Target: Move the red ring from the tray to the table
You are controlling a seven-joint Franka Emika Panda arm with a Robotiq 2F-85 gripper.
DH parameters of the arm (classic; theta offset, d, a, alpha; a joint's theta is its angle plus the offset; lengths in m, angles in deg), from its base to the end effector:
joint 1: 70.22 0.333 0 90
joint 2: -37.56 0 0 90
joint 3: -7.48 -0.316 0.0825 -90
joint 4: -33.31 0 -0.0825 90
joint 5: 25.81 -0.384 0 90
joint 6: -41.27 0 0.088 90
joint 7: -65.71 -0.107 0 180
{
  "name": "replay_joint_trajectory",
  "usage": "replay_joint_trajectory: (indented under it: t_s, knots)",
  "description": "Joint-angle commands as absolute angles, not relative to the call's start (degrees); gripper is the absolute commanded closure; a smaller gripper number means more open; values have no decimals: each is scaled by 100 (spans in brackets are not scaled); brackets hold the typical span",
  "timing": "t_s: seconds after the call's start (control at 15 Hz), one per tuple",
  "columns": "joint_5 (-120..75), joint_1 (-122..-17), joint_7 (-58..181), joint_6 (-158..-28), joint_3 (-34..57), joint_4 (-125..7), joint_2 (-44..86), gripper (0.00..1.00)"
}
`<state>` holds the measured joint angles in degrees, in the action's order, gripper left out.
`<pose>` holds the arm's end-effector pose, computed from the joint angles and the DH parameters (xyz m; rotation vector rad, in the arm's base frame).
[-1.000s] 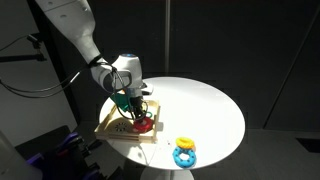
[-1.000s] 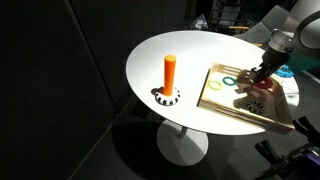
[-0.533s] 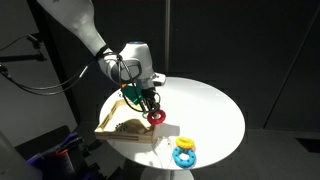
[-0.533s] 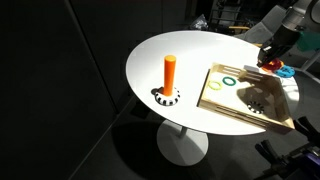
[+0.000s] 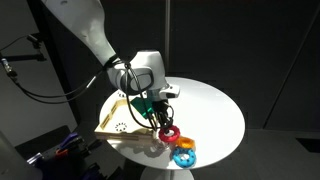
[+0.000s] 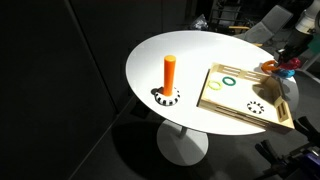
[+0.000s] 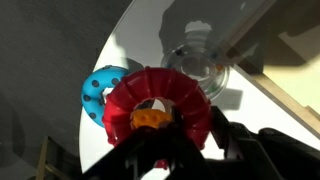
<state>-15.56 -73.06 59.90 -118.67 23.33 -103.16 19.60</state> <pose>0.4889 -0.1612 0.2045 2.9528 -0.3638 0.1240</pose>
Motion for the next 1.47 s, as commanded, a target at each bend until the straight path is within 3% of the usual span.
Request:
replay_joint_trajectory:
  t_s: [0.0, 0.47, 0.6, 0.73, 1.0, 1.4]
  knots:
    - [-1360, -7264, 5700, -11795, 2469, -10145, 1704, 90]
    - [-1460, -7173, 5551, -11816, 2467, -10053, 1243, 89]
    - [-1465, -7140, 5522, -11794, 2478, -10019, 1177, 43]
    - [-1471, -7119, 5532, -11768, 2478, -9989, 1165, 35]
    - [-1469, -7066, 5538, -11683, 2476, -9970, 1282, 3]
    - [-1263, -6784, 5348, -11487, 2671, -9886, 1663, 0]
